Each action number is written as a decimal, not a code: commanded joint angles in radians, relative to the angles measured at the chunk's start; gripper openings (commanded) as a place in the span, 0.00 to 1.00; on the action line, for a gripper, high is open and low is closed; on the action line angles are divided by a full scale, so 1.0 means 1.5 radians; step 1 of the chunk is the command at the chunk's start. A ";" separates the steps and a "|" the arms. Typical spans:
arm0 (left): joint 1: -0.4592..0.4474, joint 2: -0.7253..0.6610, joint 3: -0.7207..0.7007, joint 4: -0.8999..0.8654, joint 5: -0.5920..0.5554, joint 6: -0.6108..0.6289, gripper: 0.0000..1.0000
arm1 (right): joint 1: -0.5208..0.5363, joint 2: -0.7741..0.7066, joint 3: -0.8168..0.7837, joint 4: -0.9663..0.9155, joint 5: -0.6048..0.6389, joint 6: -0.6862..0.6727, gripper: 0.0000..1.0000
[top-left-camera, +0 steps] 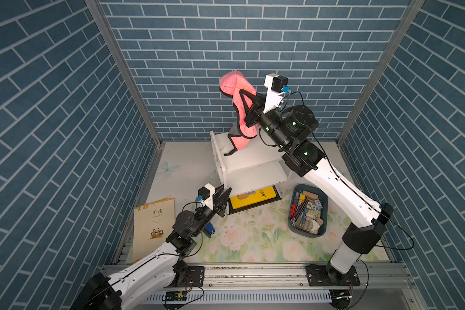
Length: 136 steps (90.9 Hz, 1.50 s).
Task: Wipe the bookshelf clean with a cloth
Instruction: Wipe the dust from the shelf.
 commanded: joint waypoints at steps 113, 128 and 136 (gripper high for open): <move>0.002 -0.018 -0.015 0.026 0.024 -0.029 0.00 | 0.011 0.053 0.008 -0.677 0.026 -0.132 0.82; 0.002 -0.016 -0.013 0.023 0.021 -0.026 0.00 | 0.021 0.064 -0.010 -0.709 0.080 -0.155 0.69; 0.002 -0.016 -0.012 0.021 0.020 -0.026 0.00 | 0.026 0.073 -0.003 -0.721 0.097 -0.161 0.53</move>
